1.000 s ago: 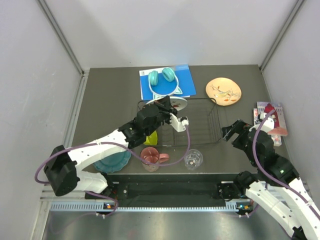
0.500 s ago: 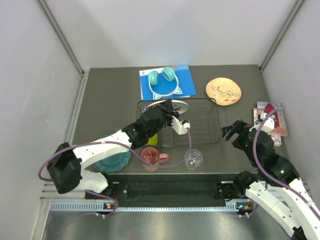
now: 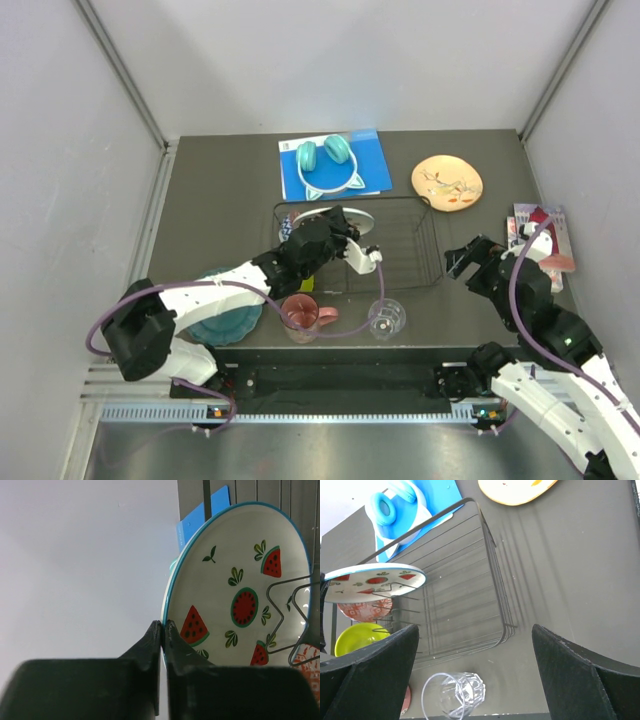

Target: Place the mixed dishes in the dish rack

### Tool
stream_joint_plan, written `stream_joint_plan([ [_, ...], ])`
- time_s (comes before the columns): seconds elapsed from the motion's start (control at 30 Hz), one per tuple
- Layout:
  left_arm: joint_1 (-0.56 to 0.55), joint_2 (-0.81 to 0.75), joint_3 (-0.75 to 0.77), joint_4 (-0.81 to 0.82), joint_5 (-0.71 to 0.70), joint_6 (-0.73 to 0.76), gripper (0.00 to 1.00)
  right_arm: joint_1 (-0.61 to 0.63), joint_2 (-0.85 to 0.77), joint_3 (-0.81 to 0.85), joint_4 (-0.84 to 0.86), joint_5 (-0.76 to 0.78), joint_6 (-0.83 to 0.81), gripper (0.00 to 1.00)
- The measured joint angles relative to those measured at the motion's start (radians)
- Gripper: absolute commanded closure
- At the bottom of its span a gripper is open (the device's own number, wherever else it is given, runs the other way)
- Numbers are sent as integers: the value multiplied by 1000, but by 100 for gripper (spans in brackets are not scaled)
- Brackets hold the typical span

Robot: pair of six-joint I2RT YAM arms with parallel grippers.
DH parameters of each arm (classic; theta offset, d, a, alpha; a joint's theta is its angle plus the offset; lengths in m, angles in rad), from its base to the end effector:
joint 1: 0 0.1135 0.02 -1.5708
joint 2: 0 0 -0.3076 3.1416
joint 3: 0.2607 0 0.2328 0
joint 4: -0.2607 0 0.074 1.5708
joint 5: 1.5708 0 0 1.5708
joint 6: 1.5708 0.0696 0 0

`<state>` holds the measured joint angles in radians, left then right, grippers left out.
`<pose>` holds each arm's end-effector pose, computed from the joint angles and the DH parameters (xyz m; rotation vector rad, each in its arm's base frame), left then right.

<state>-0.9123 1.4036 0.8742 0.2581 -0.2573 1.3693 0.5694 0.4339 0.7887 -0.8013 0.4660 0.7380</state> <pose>0.2156 -0.2497 0.3171 1.6147 0.9417 0.5546 0.0622 0.0027 0.3184 0.4582 1.9332 0.3826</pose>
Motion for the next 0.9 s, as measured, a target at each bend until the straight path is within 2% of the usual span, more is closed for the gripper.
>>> stream_joint_plan([
  [0.1, -1, 6, 0, 10, -28, 14, 23, 0, 0, 1, -4, 4, 2, 4],
  [0.2, 2, 13, 2, 26, -58, 22, 7, 0, 1, 5, -8, 9, 6, 4],
  [0.27, 4, 13, 3, 33, -71, 26, 2, 0, 3, 5, -9, 16, 8, 3],
  [0.53, 4, 24, 63, 56, -80, 27, 1, 0, 80, 57, -37, 108, 62, 0],
  [0.73, 6, 26, 129, 16, -96, 24, 1, -6, 197, 94, -29, 219, 168, 0],
  [0.9, 6, 23, 158, -44, -100, 17, 1, -110, 362, 97, 63, 182, 214, 0],
])
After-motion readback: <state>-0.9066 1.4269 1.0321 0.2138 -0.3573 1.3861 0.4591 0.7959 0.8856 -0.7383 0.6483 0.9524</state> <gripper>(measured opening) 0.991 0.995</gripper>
